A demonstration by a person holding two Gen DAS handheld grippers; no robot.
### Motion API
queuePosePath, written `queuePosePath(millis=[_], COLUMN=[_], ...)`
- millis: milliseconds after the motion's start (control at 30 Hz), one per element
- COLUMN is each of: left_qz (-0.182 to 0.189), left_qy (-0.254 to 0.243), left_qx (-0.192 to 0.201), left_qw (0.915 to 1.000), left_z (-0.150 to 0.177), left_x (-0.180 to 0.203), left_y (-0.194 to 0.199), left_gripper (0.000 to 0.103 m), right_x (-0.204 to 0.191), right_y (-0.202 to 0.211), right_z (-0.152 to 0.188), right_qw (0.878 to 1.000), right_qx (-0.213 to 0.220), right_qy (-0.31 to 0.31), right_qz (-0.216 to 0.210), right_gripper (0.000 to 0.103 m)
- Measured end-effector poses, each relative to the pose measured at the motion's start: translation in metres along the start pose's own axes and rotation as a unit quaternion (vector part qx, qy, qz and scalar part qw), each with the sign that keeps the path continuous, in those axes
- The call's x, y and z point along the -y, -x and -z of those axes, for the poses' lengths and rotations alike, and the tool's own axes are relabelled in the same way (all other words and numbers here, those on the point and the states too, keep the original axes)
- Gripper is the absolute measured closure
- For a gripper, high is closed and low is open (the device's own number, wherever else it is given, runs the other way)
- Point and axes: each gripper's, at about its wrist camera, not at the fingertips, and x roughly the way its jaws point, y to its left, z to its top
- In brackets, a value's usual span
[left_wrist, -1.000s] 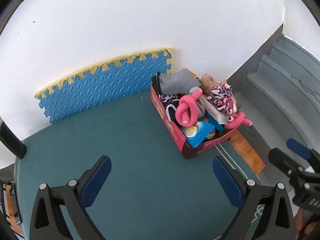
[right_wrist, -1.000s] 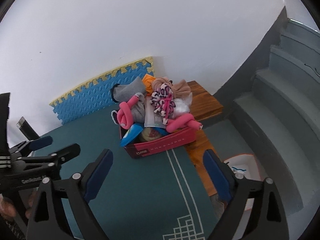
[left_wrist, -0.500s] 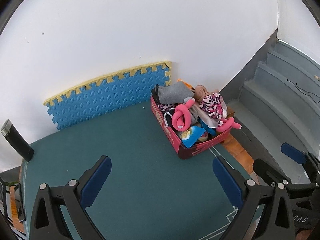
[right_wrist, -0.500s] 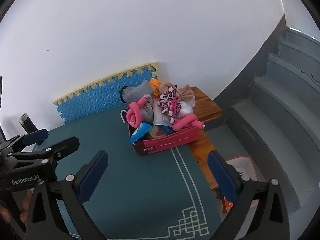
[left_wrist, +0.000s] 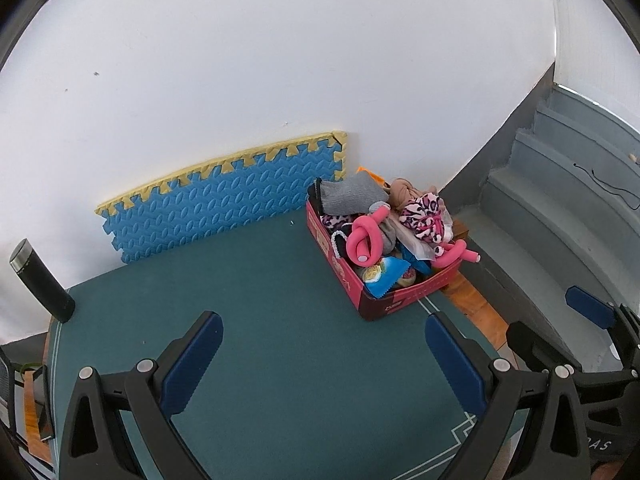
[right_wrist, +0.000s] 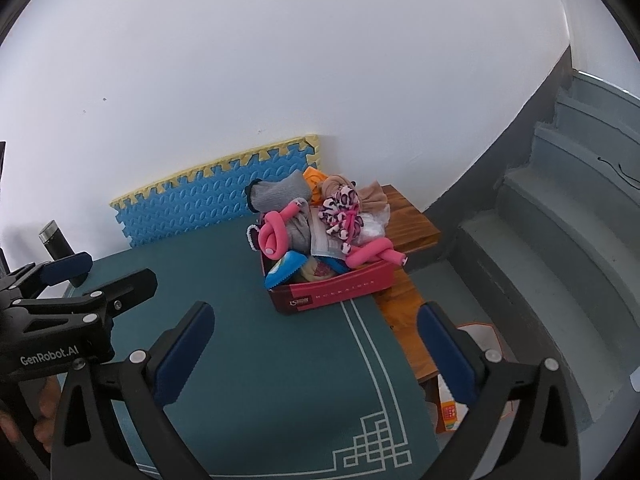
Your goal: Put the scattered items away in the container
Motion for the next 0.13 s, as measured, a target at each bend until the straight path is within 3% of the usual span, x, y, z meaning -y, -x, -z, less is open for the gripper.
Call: queuePosePath(millis=[133], left_qz=[-0.001], left_qy=[-0.006], left_qx=[0.007], left_qw=[1.0], left_z=[0.0013], left_x=[0.0005], left_y=[0.0006], left_gripper=[0.001], right_x=[0.0037], right_y=[-0.0025], right_z=[0.0011], right_qw=[1.0], right_qx=[-0.004], right_qy=[-0.004], right_qz=[0.0], right_gripper=[0.001])
